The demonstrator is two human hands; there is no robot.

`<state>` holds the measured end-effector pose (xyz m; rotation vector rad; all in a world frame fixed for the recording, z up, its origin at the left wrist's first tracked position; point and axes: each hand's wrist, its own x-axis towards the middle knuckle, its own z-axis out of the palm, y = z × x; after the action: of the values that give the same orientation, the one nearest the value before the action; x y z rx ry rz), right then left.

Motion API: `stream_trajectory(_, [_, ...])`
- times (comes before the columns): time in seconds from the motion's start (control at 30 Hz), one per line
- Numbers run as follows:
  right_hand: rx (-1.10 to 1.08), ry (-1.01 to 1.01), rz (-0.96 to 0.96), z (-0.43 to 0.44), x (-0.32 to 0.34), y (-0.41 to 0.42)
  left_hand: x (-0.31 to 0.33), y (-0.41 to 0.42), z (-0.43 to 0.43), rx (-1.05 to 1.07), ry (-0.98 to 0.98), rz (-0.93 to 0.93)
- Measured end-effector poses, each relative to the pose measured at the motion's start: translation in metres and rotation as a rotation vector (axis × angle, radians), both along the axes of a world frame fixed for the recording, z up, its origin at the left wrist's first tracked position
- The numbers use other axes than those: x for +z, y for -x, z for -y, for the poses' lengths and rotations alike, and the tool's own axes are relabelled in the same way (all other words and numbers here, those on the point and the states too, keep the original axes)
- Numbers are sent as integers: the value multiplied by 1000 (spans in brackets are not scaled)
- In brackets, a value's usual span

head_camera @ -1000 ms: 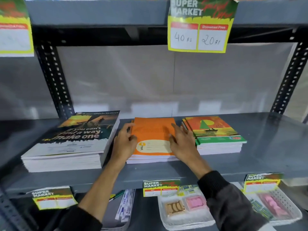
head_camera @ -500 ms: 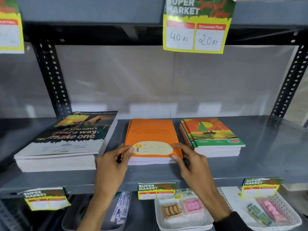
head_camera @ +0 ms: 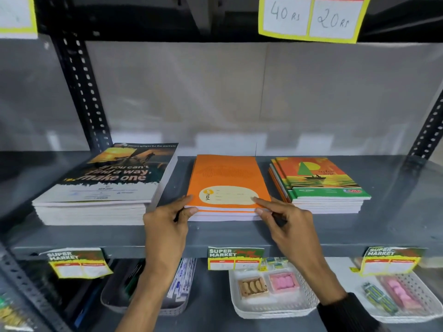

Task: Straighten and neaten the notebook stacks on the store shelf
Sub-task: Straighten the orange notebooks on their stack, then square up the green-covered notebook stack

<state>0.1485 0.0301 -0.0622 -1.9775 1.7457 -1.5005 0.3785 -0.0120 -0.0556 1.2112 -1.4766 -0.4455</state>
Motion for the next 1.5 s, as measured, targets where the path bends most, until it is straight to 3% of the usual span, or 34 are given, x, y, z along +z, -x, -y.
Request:
stream_trajectory(0.2, [15, -26, -27, 0, -3, 4, -2, -1, 3, 23, 17, 81])
stream_trajectory(0.6, [-61, -32, -41, 1, -7, 1, -5, 4, 3, 79, 14, -46])
stream_trajectory(1.23, [-98, 1, 127, 4, -8, -4, -5, 7, 0, 115, 56, -71])
stream_trajectory(1.37, [-112, -5, 15, -3, -10, 0, -12, 7, -2, 110, 127, 105])
stream_trajectory(1.5, [-139, 126, -113, -13, 4, 9, -5, 25, -5, 142, 284, 345])
